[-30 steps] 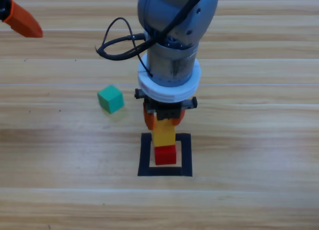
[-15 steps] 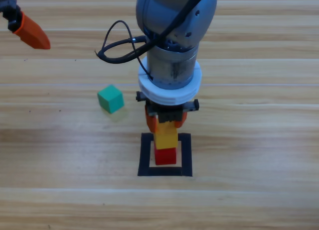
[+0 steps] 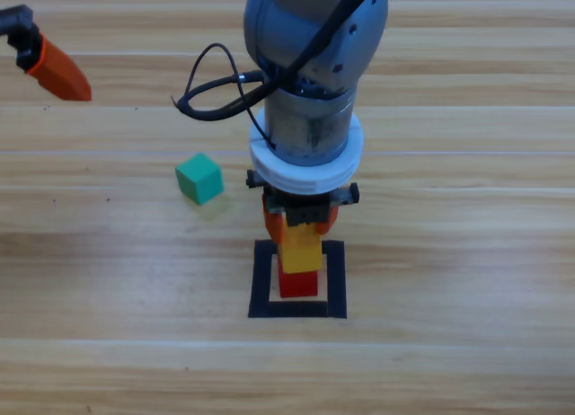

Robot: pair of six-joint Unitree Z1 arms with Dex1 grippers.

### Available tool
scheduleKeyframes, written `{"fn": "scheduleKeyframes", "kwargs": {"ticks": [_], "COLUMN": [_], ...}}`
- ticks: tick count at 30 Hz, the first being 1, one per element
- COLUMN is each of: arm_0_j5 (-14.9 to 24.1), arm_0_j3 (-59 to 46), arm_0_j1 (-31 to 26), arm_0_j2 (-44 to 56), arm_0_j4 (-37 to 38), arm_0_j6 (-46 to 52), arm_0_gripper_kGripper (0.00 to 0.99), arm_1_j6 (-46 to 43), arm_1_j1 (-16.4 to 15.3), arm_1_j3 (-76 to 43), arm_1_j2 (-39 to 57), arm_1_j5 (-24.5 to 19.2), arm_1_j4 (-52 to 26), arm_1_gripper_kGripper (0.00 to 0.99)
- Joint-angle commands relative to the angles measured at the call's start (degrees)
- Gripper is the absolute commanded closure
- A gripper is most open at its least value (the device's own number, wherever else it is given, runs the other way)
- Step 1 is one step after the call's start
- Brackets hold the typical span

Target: Stack the blocks in the rectangular block: red at the bottom, yellow in the middle, green on top

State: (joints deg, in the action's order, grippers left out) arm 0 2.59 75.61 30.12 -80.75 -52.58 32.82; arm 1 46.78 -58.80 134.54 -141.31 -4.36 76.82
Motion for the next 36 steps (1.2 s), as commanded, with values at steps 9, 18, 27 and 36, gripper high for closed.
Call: {"fn": "scheduleKeyframes", "kwargs": {"ticks": [9, 18, 27, 36], "arm_0_j5": [-0.5, 1.0, 2.3, 3.6], "arm_0_j3": [-1.9, -1.5, 10.0, 22.9], "arm_0_j1": [-1.0, -1.0, -1.1, 0.0], "arm_0_j2": [-1.5, -1.8, -19.3, -37.4], "arm_0_j4": [1.8, 4.9, 5.6, -3.3], "arm_0_j6": [0.4, 2.2, 12.1, 26.4], "arm_0_gripper_kGripper": [0.067, 0.067, 0.068, 0.067], "arm_1_j6": [-0.1, -2.0, -12.8, -21.8], "arm_1_j1": [-1.8, -3.9, -4.7, -4.7], "arm_1_j3": [2.2, -2.0, -59.2, -70.1], "arm_1_j2": [-2.8, 12.9, 56.8, 59.0], "arm_1_j5": [-0.7, -6.8, -10.8, -9.8], "arm_1_j4": [0.7, 0.0, -41.8, -46.4], "arm_1_gripper_kGripper": [0.0, 0.0, 0.0, 0.0]}}
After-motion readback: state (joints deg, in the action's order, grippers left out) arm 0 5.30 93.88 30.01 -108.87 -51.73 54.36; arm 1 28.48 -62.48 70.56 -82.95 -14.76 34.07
